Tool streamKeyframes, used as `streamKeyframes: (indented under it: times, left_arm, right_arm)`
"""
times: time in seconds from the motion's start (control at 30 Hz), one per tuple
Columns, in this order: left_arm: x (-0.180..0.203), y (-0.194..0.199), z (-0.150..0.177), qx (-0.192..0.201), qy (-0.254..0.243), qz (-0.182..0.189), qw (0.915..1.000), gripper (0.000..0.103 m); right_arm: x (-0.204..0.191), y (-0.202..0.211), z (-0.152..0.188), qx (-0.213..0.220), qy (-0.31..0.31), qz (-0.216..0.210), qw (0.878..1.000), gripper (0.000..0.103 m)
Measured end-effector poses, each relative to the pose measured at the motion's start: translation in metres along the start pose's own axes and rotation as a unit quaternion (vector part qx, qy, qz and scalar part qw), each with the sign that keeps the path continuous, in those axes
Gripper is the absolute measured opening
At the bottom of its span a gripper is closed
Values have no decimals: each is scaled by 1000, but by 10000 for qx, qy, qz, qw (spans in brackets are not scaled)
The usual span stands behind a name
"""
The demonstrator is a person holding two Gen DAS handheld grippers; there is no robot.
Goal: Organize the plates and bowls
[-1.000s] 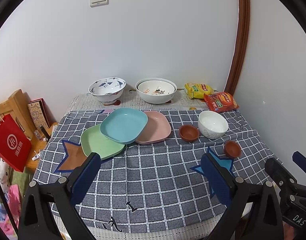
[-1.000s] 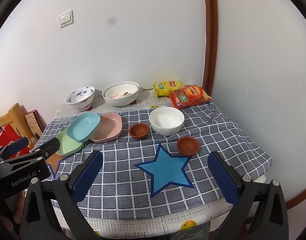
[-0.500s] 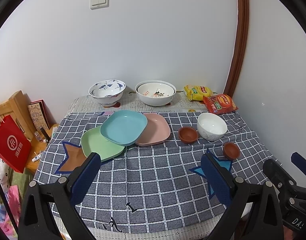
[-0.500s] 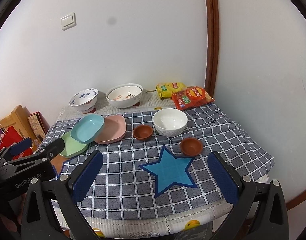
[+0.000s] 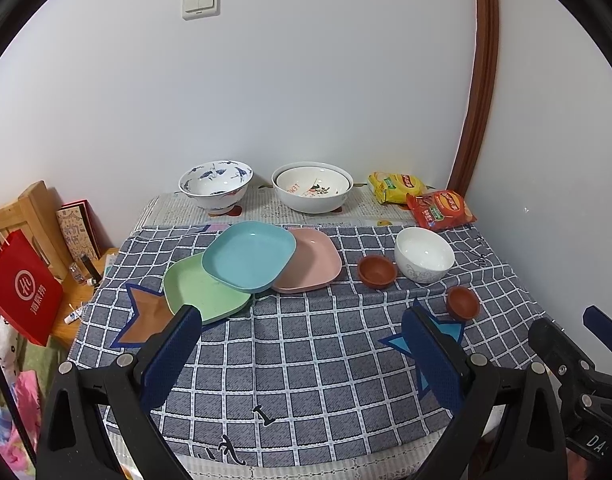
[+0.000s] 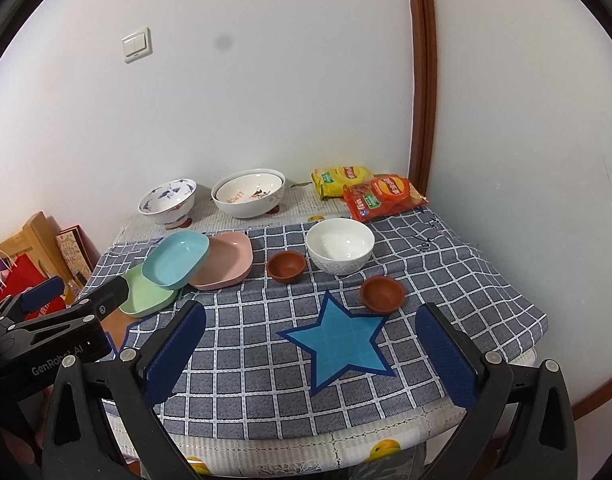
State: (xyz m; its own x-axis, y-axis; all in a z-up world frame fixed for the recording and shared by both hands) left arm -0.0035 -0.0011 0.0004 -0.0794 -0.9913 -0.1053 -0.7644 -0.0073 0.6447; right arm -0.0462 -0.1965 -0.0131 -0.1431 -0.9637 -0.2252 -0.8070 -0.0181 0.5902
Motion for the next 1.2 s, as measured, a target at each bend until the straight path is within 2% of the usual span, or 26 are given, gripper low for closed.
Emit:
streamKeyframes:
  times: [0.9,1.2]
  left_arm:
    - [0,2,-1,50,-62,-4,10000,101]
    - [0,-9,-9,14,-90,-6,10000,101]
  right_arm:
    - [1,2,-1,46,-15,17,10000,103]
    - [-2,-6,-5,108,33,-84,9999,103]
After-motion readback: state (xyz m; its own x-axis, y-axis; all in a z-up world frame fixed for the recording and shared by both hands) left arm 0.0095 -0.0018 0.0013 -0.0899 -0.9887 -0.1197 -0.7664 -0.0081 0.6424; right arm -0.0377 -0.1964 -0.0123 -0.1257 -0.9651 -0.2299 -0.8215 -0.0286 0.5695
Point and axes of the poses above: each gripper's, at about its wrist camera, not at the fingertips, and y roughly against the way its jaws point, x to its right, z to its underside, the point moved 2 cm from there along -y, roughly the way its jaws point, and after that the axes turned 10 degrees about -y, right-handed, at the moved point
